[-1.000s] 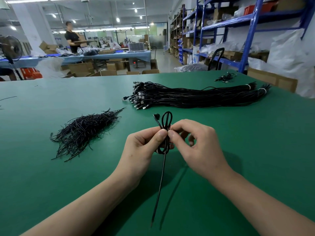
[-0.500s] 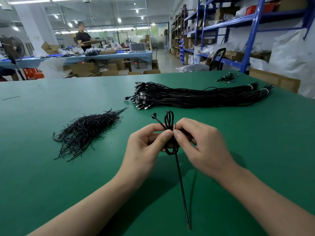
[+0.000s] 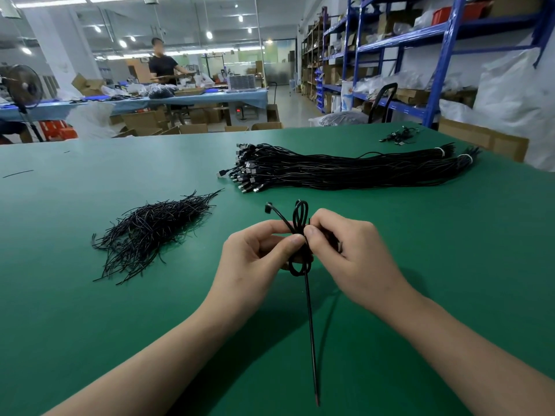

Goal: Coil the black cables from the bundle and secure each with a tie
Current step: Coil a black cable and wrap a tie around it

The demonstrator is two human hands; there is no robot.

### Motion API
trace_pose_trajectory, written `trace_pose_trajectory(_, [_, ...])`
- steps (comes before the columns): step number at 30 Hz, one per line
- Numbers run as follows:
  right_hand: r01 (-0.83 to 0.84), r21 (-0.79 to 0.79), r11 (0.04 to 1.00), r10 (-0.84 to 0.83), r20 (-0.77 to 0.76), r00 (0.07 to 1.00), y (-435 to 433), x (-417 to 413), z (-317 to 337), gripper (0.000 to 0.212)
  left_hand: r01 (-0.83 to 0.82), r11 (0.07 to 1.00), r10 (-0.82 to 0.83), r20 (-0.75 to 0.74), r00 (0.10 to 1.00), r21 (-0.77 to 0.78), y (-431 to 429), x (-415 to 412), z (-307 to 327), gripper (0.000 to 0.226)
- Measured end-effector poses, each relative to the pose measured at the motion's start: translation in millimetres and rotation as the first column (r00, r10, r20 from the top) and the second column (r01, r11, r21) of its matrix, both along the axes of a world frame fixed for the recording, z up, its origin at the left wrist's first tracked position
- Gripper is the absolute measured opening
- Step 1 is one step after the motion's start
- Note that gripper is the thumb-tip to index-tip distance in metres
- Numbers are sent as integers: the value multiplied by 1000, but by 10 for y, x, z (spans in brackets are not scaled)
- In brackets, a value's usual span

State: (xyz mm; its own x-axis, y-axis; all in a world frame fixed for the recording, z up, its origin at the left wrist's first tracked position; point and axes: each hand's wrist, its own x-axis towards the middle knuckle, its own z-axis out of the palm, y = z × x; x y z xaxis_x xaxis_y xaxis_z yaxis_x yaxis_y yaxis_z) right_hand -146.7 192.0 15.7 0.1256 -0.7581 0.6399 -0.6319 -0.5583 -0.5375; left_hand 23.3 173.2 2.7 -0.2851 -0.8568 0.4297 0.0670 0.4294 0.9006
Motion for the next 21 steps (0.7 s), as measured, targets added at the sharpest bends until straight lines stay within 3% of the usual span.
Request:
trace_pose_trajectory(4, [-111, 175, 978, 71, 220, 973, -26, 24, -43, 30, -156, 973, 176, 104, 979, -172, -21, 34, 24, 7])
trace_pose_trajectory(7, [-256, 329, 909, 100, 424, 900, -56, 48, -54, 30, -237, 877, 334, 176, 926, -418, -36, 45, 27, 13])
trace_pose_trajectory(13, [-507, 537, 674, 38, 661, 750, -33, 51, -7, 41, -110, 590, 476, 234, 848, -800, -123, 158, 83, 13])
trace_pose_trajectory(15, [-590, 548, 593, -12, 739, 673, -16, 34, -1, 44, -64, 445, 558, 220, 800, -893, -160, 184, 111, 10])
trace_pose_trajectory(16, [-623, 535, 570, -23, 769, 639, -7, 21, 9, 42, -61, 418, 575, 212, 790, -906, -168, 183, 117, 11])
trace_pose_trajectory(18, [-609, 518, 601, 12, 756, 655, -6, 5, 15, 38, -85, 528, 516, 239, 822, -845, -145, 152, 98, 16])
trace_pose_trajectory(21, [-460, 465, 756, 72, 640, 765, -32, 15, 12, 37, -92, 837, 281, 280, 918, -539, -76, 124, 57, 20])
